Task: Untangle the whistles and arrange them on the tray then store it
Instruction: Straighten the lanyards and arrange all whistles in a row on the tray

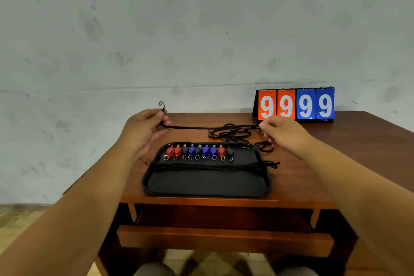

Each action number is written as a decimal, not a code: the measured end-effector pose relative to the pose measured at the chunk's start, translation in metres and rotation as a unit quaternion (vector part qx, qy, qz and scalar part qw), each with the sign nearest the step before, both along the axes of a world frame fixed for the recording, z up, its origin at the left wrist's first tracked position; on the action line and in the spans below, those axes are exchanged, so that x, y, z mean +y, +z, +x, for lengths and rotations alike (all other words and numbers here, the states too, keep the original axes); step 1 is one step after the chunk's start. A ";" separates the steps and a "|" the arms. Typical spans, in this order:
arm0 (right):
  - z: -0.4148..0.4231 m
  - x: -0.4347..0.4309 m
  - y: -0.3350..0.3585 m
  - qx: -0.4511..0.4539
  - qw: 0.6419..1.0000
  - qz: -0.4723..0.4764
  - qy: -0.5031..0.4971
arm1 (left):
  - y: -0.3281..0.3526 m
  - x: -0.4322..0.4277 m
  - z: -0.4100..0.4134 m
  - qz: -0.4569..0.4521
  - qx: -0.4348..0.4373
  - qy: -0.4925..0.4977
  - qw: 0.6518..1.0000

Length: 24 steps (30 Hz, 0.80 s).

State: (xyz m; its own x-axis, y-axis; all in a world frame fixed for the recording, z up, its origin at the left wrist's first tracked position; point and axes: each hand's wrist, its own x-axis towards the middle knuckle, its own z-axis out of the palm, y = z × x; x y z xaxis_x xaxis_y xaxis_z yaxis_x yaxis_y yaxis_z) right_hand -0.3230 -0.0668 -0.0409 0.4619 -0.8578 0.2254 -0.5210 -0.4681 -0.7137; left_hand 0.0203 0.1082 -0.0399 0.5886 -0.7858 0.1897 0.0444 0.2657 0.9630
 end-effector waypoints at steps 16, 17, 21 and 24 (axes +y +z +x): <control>-0.005 0.015 -0.086 0.000 0.985 -0.163 -0.061 | -0.074 0.044 0.016 0.139 -0.306 0.175 0.925; -0.005 0.013 -0.090 0.010 0.983 -0.171 -0.065 | -0.076 0.044 0.017 0.133 -0.307 0.174 0.926; -0.005 0.006 -0.095 0.044 0.978 -0.195 -0.058 | -0.088 0.044 0.023 0.124 -0.299 0.155 0.934; -0.004 0.007 -0.095 0.058 0.976 -0.206 -0.041 | -0.090 0.045 0.031 0.114 -0.266 0.114 0.950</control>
State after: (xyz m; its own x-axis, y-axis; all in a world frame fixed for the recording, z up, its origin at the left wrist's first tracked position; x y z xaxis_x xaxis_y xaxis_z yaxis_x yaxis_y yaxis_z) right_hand -0.3274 -0.0598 -0.1363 0.4388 -0.7402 0.5094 -0.6353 -0.6565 -0.4067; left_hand 0.0511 0.1530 -0.1304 0.6172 -0.7055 0.3483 -0.4984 -0.0080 0.8669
